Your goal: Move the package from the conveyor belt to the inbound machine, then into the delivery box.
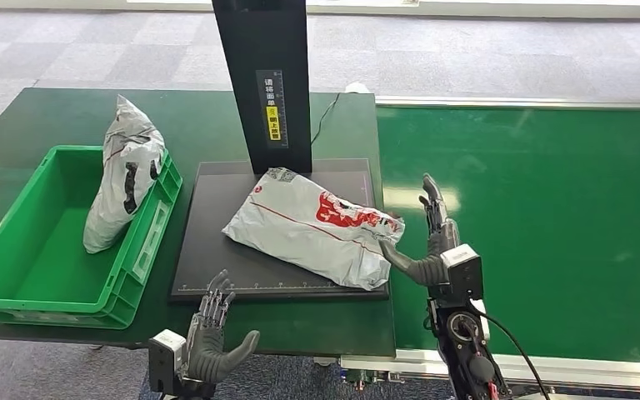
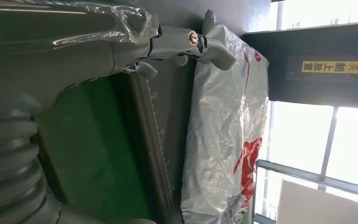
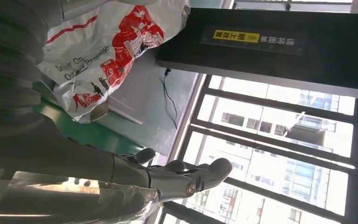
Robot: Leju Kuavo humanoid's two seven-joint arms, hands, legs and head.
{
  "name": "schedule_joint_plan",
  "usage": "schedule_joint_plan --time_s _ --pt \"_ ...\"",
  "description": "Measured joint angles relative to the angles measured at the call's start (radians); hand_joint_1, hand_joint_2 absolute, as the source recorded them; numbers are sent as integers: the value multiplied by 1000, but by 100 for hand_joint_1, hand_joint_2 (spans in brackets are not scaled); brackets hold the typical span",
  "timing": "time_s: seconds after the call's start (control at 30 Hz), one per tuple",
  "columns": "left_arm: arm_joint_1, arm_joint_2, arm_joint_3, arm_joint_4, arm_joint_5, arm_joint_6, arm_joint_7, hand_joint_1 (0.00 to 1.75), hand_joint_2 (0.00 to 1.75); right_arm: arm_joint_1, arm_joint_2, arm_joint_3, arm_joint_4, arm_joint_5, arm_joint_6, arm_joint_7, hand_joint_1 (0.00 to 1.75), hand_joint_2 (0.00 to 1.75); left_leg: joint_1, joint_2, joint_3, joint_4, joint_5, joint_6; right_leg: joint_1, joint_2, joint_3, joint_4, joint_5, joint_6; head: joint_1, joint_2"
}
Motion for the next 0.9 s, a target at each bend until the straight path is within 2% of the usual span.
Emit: schedule_joint_plan --time_s 0.17,0.3,0.4,0.47,0.57,0.73,0.9 --pt "24 5 14 -44 -19 78 -35 0 175 139 36 -30 -187 -82 61 -1 0 175 0 -1 0 0 0 0 0 -1 0 0 0 0 0 0" --pt "71 8 62 -204 -89 212 -65 0 175 277 91 -65 -337 -89 117 -2 0 175 2 0 -1 0 -2 -2 2 0 -2 0 -2 -3 0 0" --pt "61 11 68 -310 -185 259 -37 0 175 308 130 -95 -372 -79 145 -2 0 175 2 0 -1 0 -1 -2 2 -1 -2 0 -2 -3 0 0" --pt "13 12 50 -322 -272 282 12 0 175 305 154 -116 -372 -75 160 -2 0 175 2 -1 -1 0 0 -2 2 -1 -1 0 -2 -2 0 0" --pt "-114 12 6 -266 -366 310 86 0 175 288 181 -141 -362 -75 175 3 0 175 1 -1 -1 0 4 -2 1 -1 -1 0 2 -2 0 0" --pt "-358 11 -71 -40 -431 311 157 0 175 254 205 -160 -324 -93 183 12 0 175 1 -1 -2 0 7 -2 1 -1 -2 0 7 -2 0 0" --pt "-540 -1 -127 223 -475 283 197 0 175 242 212 -170 -293 -120 186 13 0 175 1 -1 -3 0 7 -2 1 -1 -4 0 7 -2 0 0"
